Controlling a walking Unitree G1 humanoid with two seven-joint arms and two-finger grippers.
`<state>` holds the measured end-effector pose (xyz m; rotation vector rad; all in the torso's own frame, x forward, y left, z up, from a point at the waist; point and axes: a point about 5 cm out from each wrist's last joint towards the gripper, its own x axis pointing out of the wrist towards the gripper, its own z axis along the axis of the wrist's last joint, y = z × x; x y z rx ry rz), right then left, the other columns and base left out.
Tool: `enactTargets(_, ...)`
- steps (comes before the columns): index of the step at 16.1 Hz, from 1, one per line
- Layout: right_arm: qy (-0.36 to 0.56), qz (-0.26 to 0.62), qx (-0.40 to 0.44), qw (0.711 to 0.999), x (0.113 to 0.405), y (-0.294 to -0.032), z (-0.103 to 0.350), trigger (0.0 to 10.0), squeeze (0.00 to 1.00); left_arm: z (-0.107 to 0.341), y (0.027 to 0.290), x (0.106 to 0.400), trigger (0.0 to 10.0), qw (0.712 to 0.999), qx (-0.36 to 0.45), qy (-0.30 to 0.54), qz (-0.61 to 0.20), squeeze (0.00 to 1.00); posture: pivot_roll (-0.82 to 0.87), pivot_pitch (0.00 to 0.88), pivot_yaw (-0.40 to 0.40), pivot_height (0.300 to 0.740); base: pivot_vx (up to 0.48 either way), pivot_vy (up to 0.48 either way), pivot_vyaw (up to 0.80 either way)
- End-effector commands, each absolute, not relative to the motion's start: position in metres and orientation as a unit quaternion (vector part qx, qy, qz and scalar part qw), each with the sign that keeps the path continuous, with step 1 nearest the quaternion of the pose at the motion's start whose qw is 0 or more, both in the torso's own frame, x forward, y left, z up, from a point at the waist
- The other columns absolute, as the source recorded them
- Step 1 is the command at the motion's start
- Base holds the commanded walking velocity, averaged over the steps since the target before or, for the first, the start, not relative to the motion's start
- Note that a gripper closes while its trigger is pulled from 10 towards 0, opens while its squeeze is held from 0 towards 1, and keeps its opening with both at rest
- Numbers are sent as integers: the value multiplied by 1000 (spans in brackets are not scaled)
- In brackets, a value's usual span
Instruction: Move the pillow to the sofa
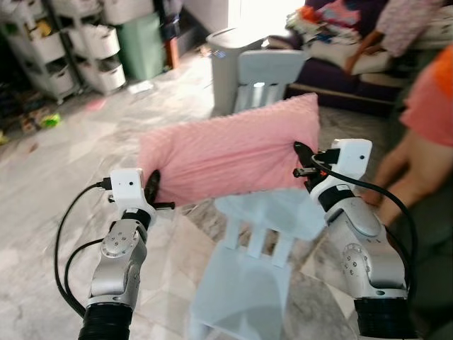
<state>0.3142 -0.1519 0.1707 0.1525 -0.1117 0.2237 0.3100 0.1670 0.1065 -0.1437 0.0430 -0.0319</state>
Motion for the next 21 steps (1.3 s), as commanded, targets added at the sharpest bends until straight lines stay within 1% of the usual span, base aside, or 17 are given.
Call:
enactTargets(1,-70,107,66,990,314,-156,180,10000,0,108,173,309,10000,997,-74,21,3,0,-132,0,-9,740,0,0,0)
enactTargets(13,-54,116,66,990,307,-155,175,10000,0,100,170,299,10000,996,-78,38,1,0,-141,0,-21,740,0,0,0)
enactTargets(21,-49,112,67,990,303,-155,174,10000,0,100,170,298,10000,996,-75,44,-1,0,-150,0,-14,740,-256,0,0)
